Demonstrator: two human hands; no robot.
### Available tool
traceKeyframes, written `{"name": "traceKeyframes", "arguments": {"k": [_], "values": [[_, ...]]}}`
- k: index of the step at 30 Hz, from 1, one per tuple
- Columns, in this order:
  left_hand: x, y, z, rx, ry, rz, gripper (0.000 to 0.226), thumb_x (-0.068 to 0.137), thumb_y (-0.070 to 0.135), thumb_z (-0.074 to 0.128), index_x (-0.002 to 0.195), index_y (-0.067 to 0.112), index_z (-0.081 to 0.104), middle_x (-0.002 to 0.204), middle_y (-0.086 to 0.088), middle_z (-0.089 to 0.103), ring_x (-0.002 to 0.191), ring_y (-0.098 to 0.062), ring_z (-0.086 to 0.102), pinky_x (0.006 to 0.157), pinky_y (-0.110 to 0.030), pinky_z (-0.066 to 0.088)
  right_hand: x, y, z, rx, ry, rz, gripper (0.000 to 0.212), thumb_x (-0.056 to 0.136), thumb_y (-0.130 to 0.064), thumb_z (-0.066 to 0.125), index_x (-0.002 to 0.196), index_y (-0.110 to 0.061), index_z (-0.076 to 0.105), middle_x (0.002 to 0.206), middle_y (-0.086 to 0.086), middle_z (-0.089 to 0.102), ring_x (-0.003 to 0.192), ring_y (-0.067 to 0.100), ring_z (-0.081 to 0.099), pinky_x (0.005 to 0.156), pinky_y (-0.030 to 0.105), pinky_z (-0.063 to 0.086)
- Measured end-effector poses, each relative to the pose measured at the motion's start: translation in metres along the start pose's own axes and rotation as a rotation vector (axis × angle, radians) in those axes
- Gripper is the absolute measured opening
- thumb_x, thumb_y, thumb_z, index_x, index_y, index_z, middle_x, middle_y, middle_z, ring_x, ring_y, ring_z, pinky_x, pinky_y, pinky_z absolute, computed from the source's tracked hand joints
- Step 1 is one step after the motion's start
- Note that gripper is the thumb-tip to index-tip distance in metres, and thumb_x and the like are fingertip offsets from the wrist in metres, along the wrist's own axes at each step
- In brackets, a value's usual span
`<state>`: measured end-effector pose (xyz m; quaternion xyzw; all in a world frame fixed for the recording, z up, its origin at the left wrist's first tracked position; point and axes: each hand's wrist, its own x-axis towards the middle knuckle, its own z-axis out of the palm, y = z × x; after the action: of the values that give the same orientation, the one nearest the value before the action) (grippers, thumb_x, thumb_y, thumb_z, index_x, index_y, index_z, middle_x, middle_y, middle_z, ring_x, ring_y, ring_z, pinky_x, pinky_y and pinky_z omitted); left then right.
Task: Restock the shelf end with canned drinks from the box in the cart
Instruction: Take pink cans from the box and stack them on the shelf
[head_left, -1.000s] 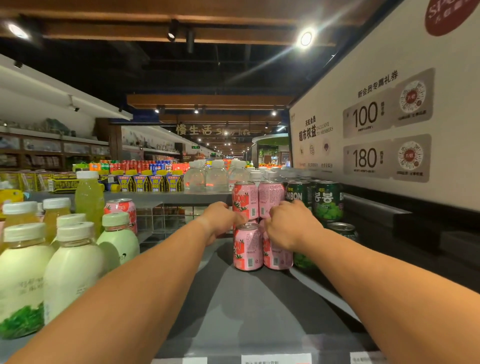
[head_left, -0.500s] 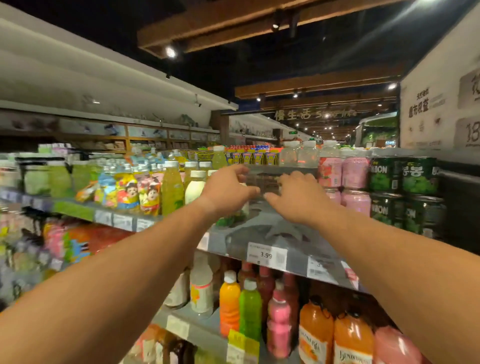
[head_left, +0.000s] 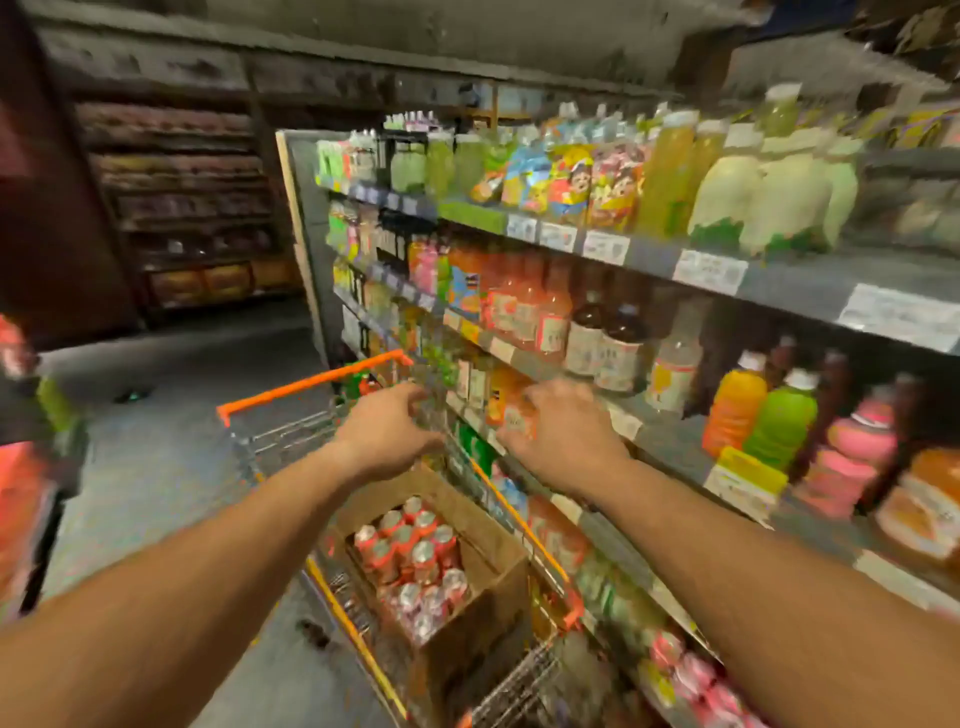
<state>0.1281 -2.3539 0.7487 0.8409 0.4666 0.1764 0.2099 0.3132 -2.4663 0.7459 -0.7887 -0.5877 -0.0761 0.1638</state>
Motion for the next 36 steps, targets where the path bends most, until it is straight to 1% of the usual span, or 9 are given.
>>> {"name": "traceKeyframes", "arguments": {"k": [7,11,20,24,27,29,31,33,36], "values": [[-0.054,-0.114,0.066,-0.067,-0.085,-0.234,0.065,0.078,0.041,0.076,0.134,0.014,0.057,0.127,-0.007,0.066,0.115,-0.027,0.062,0.093,-0.031,0.048,-0.047,-0.058,0.133,0.065,-0.274,0.043,0.067,0.086,-0.067,0.047,0.128,-0.014,0.051,0.126,0.011,0.052,0.122,0.035,0.044,0.1,0.047,0.039],[-0.057,-0.138,0.102,-0.123,-0.129,-0.27,0.048,0.078,0.039,0.073,0.12,0.017,0.064,0.114,-0.007,0.071,0.106,-0.029,0.064,0.079,-0.027,0.045,-0.054,-0.063,0.174,0.085,-0.379,0.122,0.068,0.085,-0.067,0.048,0.129,-0.015,0.05,0.128,0.012,0.05,0.119,0.035,0.046,0.097,0.045,0.041],[-0.014,-0.167,0.179,-0.284,-0.212,-0.37,0.047,0.078,0.033,0.074,0.123,0.024,0.063,0.113,-0.003,0.071,0.105,-0.027,0.065,0.085,-0.03,0.05,-0.028,-0.036,0.247,0.106,-0.445,0.174,0.064,0.089,-0.057,0.052,0.131,-0.01,0.048,0.129,0.013,0.052,0.118,0.035,0.047,0.097,0.042,0.041],[0.027,-0.183,0.225,-0.306,-0.239,-0.429,0.038,0.082,0.037,0.071,0.117,0.023,0.066,0.112,-0.007,0.071,0.104,-0.03,0.064,0.075,-0.026,0.042,0.005,-0.017,0.295,0.116,-0.512,0.145,0.06,0.091,-0.053,0.054,0.13,-0.008,0.048,0.128,0.014,0.051,0.118,0.034,0.046,0.097,0.04,0.039],[0.058,-0.198,0.26,-0.33,-0.268,-0.52,0.036,0.085,0.038,0.069,0.115,0.019,0.068,0.116,-0.007,0.071,0.108,-0.029,0.064,0.083,-0.027,0.048,0.039,-0.01,0.33,0.112,-0.524,0.119,0.051,0.087,-0.043,0.06,0.123,-0.007,0.053,0.119,0.015,0.055,0.11,0.034,0.052,0.09,0.04,0.044],[0.078,-0.208,0.286,-0.333,-0.308,-0.569,0.031,0.086,0.03,0.068,0.114,0.016,0.069,0.118,-0.008,0.07,0.11,-0.03,0.064,0.084,-0.016,0.044,0.06,-0.004,0.359,0.078,-0.548,0.069,0.038,0.076,-0.029,0.072,0.102,-0.003,0.061,0.098,0.017,0.061,0.09,0.036,0.062,0.075,0.037,0.05],[0.099,-0.218,0.31,-0.348,-0.322,-0.612,0.033,0.09,0.026,0.061,0.12,0.013,0.067,0.123,-0.012,0.067,0.114,-0.03,0.062,0.081,-0.004,0.036,0.083,0.003,0.393,0.133,-0.629,0.041,0.041,0.079,-0.031,0.067,0.109,-0.005,0.06,0.105,0.02,0.06,0.098,0.04,0.061,0.081,0.041,0.049],[0.118,-0.233,0.339,-0.348,-0.338,-0.672,0.043,0.092,0.032,0.052,0.128,0.01,0.061,0.13,-0.015,0.062,0.12,-0.03,0.058,0.099,-0.022,0.043,0.099,0.011,0.437,0.121,-0.734,-0.056,0.052,0.086,-0.039,0.054,0.127,-0.006,0.051,0.125,0.021,0.051,0.117,0.043,0.049,0.1,0.048,0.04],[0.134,-0.264,0.393,-0.209,-0.394,-0.821,0.038,0.087,0.023,0.058,0.122,0.008,0.06,0.122,-0.016,0.062,0.117,-0.035,0.058,0.097,-0.036,0.048,0.104,0.024,0.505,0.016,-0.808,-0.148,0.038,0.088,-0.027,0.054,0.12,-0.006,0.052,0.117,0.017,0.05,0.111,0.039,0.047,0.094,0.047,0.04]]}}
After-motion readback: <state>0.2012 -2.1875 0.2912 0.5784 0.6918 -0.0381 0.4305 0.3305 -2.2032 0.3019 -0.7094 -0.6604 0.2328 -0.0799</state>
